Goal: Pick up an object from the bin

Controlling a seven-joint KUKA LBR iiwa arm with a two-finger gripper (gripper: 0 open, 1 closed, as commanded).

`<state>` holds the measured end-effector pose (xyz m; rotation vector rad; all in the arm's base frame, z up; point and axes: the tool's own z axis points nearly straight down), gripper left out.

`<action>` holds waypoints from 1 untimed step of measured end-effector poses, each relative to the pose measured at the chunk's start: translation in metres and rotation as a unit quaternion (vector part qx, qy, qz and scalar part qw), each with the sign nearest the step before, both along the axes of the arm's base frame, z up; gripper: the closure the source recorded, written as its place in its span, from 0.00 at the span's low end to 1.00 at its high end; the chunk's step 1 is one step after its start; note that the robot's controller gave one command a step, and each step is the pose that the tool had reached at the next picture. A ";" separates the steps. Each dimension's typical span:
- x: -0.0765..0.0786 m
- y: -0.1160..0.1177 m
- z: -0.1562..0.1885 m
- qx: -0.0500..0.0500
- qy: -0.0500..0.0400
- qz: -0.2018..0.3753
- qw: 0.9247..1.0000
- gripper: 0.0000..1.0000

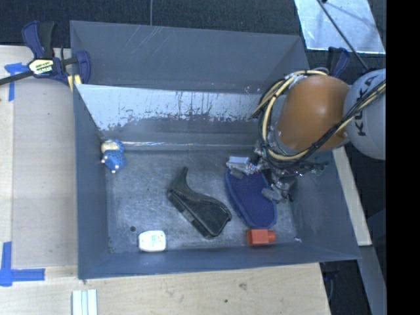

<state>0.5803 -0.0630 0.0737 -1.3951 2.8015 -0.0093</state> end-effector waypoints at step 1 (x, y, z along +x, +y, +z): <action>0.004 0.003 0.004 0.003 -0.006 -0.001 1.000 1.00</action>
Offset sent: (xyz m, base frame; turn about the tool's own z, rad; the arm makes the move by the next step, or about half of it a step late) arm 0.0000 0.0000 0.0000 0.0000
